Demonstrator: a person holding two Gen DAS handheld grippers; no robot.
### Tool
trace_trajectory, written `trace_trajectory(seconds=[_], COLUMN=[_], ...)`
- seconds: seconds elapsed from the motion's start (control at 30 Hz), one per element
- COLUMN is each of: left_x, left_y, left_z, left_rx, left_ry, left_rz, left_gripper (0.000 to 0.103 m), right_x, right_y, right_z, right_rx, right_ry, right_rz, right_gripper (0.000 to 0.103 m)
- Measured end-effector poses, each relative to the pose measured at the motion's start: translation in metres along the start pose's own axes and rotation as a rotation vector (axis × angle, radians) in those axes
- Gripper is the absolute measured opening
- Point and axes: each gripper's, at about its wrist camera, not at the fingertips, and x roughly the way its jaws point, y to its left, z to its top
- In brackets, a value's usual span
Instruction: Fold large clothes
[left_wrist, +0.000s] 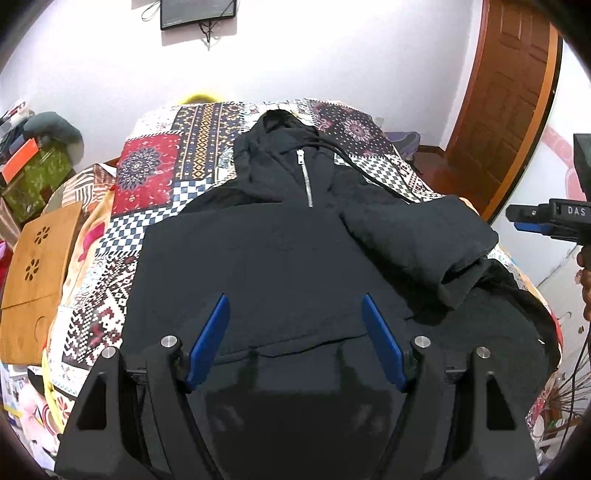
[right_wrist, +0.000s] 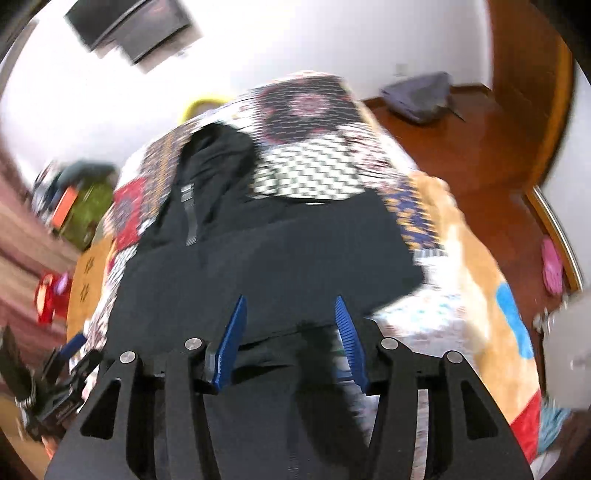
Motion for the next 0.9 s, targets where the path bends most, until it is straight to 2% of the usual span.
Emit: trace_trajectory(seconds=[0.1, 0.33, 0.5, 0.57, 0.6, 0.63, 0.9], left_x=[0.007, 0.022, 0.029, 0.031, 0.031, 0.031, 0.022], left_y=[-0.005, -0.013, -0.010, -0.007, -0.005, -0.003, 0.012], left_z=[0.001, 0.000, -0.001, -0.001, -0.001, -0.002, -0.003], left_rx=[0.007, 0.015, 0.012, 0.005, 0.000, -0.004, -0.021], left_ry=[0.011, 0.040, 0.056, 0.058, 0.060, 0.060, 0.040], left_rz=[-0.002, -0.009, -0.003, -0.002, -0.001, 0.002, 0.013], left_gripper=[0.073, 0.073, 0.073, 0.073, 0.073, 0.073, 0.073], right_x=[0.014, 0.059, 0.077, 0.078, 0.075, 0.074, 0.031], right_y=[-0.026, -0.050, -0.049, -0.046, -0.046, -0.045, 0.007], right_z=[0.001, 0.002, 0.009, 0.011, 0.012, 0.013, 0.027], right_rx=[0.074, 0.210, 0.231, 0.215, 0.195, 0.174, -0.001], right_ry=[0.035, 0.153, 0.156, 0.129, 0.115, 0.104, -0.029], right_rz=[-0.015, 0.075, 0.096, 0.053, 0.015, -0.004, -0.018], right_gripper=[0.047, 0.047, 0.047, 0.037, 0.020, 0.013, 0.005])
